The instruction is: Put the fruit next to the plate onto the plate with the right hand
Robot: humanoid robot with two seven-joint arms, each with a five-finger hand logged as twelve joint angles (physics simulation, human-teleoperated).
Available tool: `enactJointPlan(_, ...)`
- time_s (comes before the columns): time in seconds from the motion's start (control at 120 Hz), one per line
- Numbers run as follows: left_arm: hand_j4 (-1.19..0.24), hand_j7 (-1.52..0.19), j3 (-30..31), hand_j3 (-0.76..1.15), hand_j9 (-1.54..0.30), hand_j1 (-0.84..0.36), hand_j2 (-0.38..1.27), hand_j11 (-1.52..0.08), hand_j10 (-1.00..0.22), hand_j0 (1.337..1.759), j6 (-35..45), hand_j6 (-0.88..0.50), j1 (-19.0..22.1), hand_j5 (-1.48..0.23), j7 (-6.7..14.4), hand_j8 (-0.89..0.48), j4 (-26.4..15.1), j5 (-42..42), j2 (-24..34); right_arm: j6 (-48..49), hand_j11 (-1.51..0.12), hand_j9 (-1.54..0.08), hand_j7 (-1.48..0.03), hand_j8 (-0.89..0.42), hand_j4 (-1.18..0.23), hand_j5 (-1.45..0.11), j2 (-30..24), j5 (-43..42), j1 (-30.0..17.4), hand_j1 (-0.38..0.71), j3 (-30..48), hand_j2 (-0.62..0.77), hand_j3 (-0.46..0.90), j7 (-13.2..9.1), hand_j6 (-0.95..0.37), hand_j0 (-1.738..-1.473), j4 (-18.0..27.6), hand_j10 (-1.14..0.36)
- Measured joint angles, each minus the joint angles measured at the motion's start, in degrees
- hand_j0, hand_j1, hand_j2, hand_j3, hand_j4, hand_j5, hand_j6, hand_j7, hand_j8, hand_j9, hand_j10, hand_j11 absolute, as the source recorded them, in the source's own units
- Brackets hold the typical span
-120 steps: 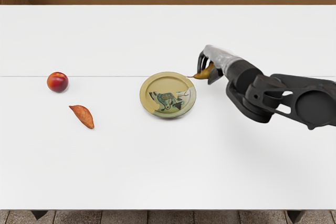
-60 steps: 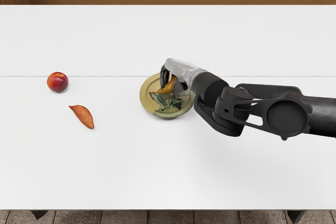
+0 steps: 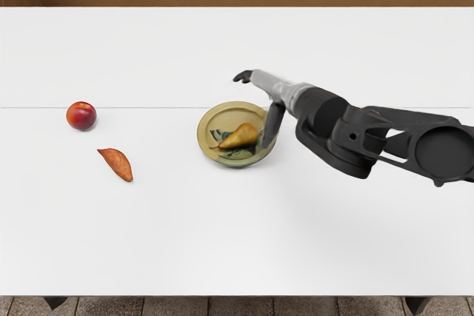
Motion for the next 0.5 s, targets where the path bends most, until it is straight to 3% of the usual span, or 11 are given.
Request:
enactJointPlan(0.083,0.00,0.00,0.00,0.00,0.00,0.35,0.00,0.00,0.00,1.658,0.00,0.00,0.00,0.00,0.00,0.00,0.00,0.00,0.00,6.52,-0.17,-0.16,-0.16,-0.09,-0.13,-0.16,-4.33,3.58,-0.43,-0.23,2.39,0.02,0.00,2.15,-0.10,-1.657,1.77,-0.10)
enactJointPlan(0.233,0.00,0.00,0.00,0.00,0.00,0.35,0.00,0.00,0.00,1.658,0.02,0.00,0.00,0.00,0.00,0.00,0.00,0.00,0.00,24.66,-0.10,-0.10,-0.10,-0.07,-0.08,-0.10,-16.80,13.97,-2.34,-0.27,8.49,0.01,0.00,13.27,-0.07,-1.658,2.72,-0.07)
enactJointPlan(0.325,0.00,0.00,0.00,0.00,0.00,0.35,0.00,0.00,0.00,1.658,0.01,0.00,0.00,0.00,0.00,0.00,0.00,0.00,0.00,33.26,-0.08,-0.08,-0.08,-0.06,-0.07,-0.08,-22.62,18.41,-2.93,-0.28,11.02,0.00,0.00,17.89,-0.06,-1.658,2.31,-0.06)
enactJointPlan(0.408,0.00,0.00,0.00,0.00,0.00,0.35,0.00,0.00,0.00,1.658,0.01,0.00,0.00,0.00,0.00,0.00,0.00,0.00,0.00,40.41,-0.07,-0.07,-0.07,-0.05,-0.06,-0.07,-26.14,21.85,-3.17,-0.29,12.61,0.00,0.00,20.82,-0.05,-1.658,0.43,-0.05)
enactJointPlan(0.5,0.00,0.00,-0.04,0.00,0.00,0.35,0.00,0.00,0.00,1.658,0.00,0.00,-0.06,0.00,0.00,0.00,-0.09,0.00,0.00,45.56,-0.06,-0.06,-0.06,-0.05,-0.05,-0.06,-28.63,24.64,-3.28,-0.30,13.66,0.00,0.00,22.29,-0.05,-1.658,-0.89,-0.04)
